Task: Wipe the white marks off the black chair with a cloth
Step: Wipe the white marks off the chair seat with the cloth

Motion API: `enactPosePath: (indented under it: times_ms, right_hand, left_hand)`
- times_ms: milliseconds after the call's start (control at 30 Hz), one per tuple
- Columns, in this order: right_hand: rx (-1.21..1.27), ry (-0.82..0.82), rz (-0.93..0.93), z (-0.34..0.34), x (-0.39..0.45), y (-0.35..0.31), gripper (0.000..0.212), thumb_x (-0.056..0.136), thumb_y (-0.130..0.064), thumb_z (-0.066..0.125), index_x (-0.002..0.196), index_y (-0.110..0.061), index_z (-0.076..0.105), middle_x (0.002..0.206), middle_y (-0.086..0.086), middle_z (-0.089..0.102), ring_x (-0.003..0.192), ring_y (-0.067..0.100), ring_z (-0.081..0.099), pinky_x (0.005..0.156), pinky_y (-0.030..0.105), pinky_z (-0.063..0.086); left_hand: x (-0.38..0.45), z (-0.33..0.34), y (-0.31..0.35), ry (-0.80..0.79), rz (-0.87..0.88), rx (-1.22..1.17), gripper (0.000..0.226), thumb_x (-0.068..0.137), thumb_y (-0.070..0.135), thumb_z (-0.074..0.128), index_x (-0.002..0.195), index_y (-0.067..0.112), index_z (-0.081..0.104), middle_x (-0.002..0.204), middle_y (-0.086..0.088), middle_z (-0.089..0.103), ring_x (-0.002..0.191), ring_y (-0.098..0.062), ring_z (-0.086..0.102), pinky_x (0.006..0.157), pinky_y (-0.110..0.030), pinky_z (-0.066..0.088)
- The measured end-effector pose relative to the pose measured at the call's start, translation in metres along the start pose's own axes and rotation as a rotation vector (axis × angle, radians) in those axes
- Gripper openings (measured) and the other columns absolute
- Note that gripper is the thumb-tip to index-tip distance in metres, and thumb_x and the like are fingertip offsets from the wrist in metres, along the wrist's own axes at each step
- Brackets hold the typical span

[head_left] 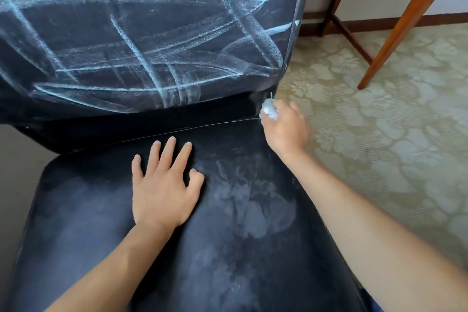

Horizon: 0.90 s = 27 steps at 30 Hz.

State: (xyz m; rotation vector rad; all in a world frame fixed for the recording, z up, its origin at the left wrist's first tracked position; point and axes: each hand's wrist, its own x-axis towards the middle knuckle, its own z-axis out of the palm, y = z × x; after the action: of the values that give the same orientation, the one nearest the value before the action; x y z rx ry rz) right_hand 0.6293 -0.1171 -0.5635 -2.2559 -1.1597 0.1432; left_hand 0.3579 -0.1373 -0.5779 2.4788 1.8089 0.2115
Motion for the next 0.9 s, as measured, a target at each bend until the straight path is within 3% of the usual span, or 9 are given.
enactPosePath:
  times_ms: [133,200,367,467,567,767,900]
  right_hand:
    - [0.025,-0.118,-0.522,0.011,-0.032,-0.011,0.022,0.084,-0.014,0.064,0.105,-0.015,0.069,0.111,0.004,0.060,0.087,0.033,0.061,0.065,0.037,0.048]
    - [-0.013,-0.182,-0.638,0.018,-0.033,-0.014,0.027,0.084,-0.011,0.066,0.112,-0.015,0.068,0.112,0.003,0.059,0.083,0.033,0.061,0.063,0.039,0.052]
    - [-0.270,-0.009,-0.431,0.023,-0.027,-0.018,0.042,0.080,-0.007,0.073,0.120,-0.022,0.068,0.104,0.003,0.063,0.069,0.033,0.063,0.052,0.031,0.033]
    - [-0.325,0.013,-0.144,0.014,-0.042,-0.022,0.040,0.097,-0.018,0.061,0.137,-0.022,0.055,0.119,0.008,0.061,0.088,0.040,0.067,0.060,0.038,0.036]
    - [-0.245,-0.014,0.112,0.002,-0.046,-0.017,0.036,0.103,-0.024,0.052,0.136,-0.013,0.045,0.117,0.017,0.063,0.094,0.044,0.066,0.066,0.041,0.037]
    - [-0.209,-0.081,0.075,-0.024,-0.072,-0.007,0.027,0.102,-0.025,0.050,0.124,-0.011,0.043,0.101,0.017,0.066,0.081,0.039,0.058,0.065,0.038,0.035]
    - [-0.153,-0.096,0.152,-0.047,-0.091,0.010,0.025,0.100,-0.023,0.050,0.123,-0.015,0.045,0.086,0.009,0.057,0.075,0.033,0.049,0.066,0.037,0.038]
  left_hand:
    - [0.001,-0.003,0.001,-0.045,-0.008,0.006,0.069,0.095,0.056,0.017,0.162,0.041,0.030,0.174,0.007,0.019,0.161,-0.021,0.008,0.128,-0.054,0.001]
    - [0.000,-0.004,0.002,-0.057,-0.012,-0.002,0.070,0.095,0.057,0.015,0.163,0.043,0.026,0.174,0.008,0.014,0.162,-0.019,0.004,0.128,-0.053,-0.002]
    - [-0.001,-0.004,-0.002,-0.075,0.007,-0.031,0.070,0.095,0.059,0.016,0.163,0.044,0.025,0.175,0.010,0.013,0.162,-0.017,0.002,0.129,-0.053,-0.004]
    - [0.000,-0.007,-0.002,-0.097,0.013,-0.032,0.073,0.093,0.061,0.013,0.163,0.044,0.022,0.175,0.010,0.010,0.162,-0.018,0.000,0.128,-0.053,-0.006]
    - [0.002,-0.009,-0.002,-0.125,0.040,-0.034,0.076,0.092,0.066,0.008,0.164,0.045,0.016,0.175,0.009,0.005,0.162,-0.019,-0.004,0.128,-0.054,-0.007]
    - [0.005,-0.013,-0.004,-0.182,0.142,-0.032,0.080,0.091,0.077,0.001,0.164,0.047,0.015,0.175,0.009,0.005,0.162,-0.020,-0.004,0.128,-0.054,-0.006]
    - [0.011,-0.012,0.003,-0.226,0.215,-0.002,0.081,0.089,0.078,-0.003,0.164,0.049,0.009,0.176,0.010,0.001,0.162,-0.018,-0.007,0.128,-0.055,-0.006]
